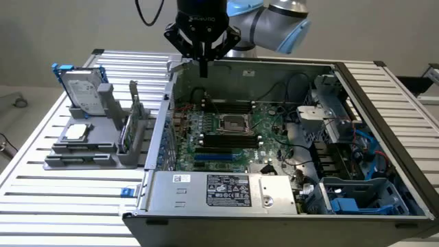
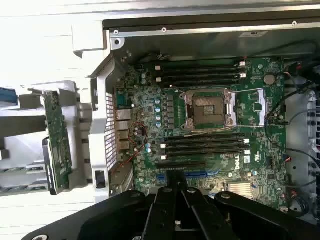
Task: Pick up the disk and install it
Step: 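Reach for the disk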
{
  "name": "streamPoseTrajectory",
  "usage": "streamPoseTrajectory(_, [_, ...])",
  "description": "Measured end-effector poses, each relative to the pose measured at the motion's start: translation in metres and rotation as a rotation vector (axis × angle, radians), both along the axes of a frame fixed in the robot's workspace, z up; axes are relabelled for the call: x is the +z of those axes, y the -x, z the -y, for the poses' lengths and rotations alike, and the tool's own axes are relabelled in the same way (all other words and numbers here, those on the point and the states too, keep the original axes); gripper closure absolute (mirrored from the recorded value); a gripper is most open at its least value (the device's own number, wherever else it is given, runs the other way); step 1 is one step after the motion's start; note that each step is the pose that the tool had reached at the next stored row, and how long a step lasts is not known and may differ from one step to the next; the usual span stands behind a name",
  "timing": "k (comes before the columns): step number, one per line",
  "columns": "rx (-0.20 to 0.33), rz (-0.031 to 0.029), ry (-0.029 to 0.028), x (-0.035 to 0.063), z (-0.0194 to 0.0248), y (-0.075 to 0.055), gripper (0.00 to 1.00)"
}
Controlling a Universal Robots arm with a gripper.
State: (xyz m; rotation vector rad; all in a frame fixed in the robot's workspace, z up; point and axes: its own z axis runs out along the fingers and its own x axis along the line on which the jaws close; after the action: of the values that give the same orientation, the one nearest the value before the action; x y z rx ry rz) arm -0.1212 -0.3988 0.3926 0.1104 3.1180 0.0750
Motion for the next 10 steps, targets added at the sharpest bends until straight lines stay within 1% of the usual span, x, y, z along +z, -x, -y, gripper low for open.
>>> streamPoseTrajectory(10, [0.000, 0.0000, 0.0000, 0.0000, 0.0000, 0.0000, 0.89])
